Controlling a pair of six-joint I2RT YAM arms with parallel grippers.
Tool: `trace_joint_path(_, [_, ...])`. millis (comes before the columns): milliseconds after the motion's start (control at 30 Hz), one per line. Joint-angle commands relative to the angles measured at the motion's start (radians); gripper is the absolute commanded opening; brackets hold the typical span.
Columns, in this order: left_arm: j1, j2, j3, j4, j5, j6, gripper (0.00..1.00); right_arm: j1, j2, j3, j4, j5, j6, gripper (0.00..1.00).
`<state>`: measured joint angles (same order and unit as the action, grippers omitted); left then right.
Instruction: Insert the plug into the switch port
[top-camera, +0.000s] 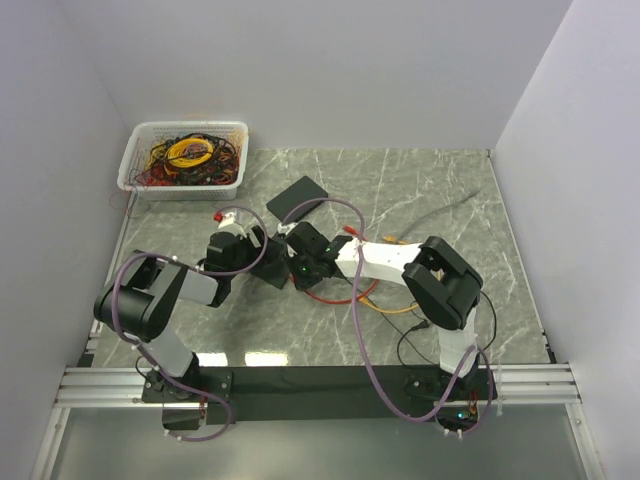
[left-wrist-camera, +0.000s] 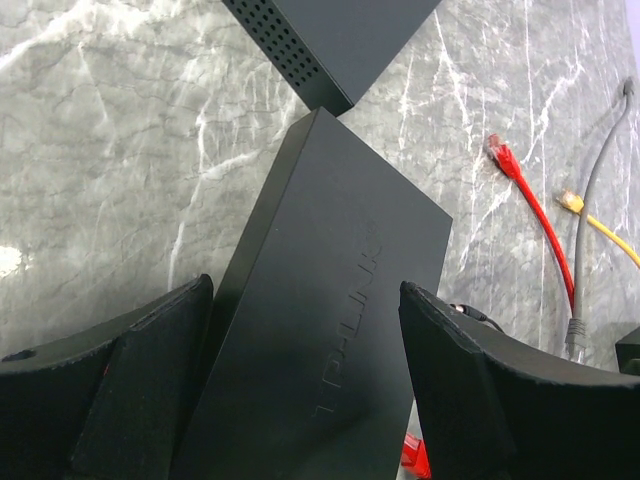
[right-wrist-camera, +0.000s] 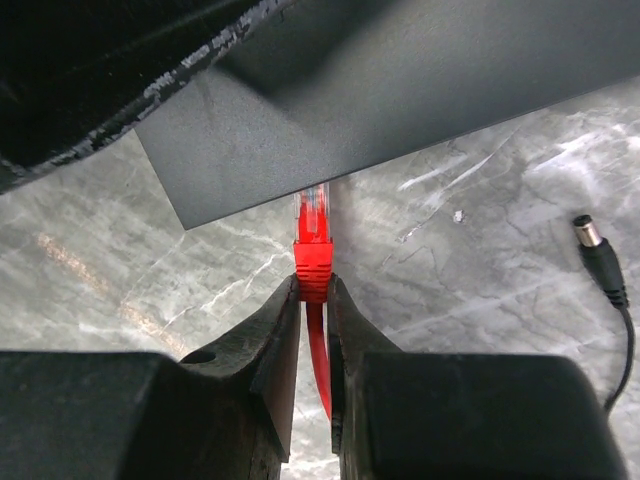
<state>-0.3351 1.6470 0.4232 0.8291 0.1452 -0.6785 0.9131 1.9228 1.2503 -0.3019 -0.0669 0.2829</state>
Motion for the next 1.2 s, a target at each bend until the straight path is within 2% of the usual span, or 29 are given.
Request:
trace_joint_path(0, [-0.018, 0.046, -0.004, -0.059, 0.102, -0.001, 0.82, 0.015, 0.028, -0.015, 0.145, 0.022, 0.004, 0.0])
trace_joint_path(200, [-0.018, 0.099, 0.011, -0.048, 0.149, 0.016, 0.82, 0.015, 0.018, -0.037, 0.187, 0.047, 0.004, 0.0])
trace_joint_path(500, [-0.031, 0.139, 0.012, -0.041, 0.163, 0.043, 0.8, 0.015, 0.009, -0.003, 0.15, 0.151, -0.043, 0.0])
trace_joint_path(833, [-0.065, 0.154, 0.0, -0.018, 0.18, 0.071, 0.71, 0.015, -0.007, 0.089, 0.066, 0.245, -0.159, 0.0])
trace_joint_path(1167, [-0.077, 0.169, -0.001, 0.004, 0.221, 0.092, 0.66, 0.017, 0.002, 0.1, 0.083, 0.222, -0.214, 0.0])
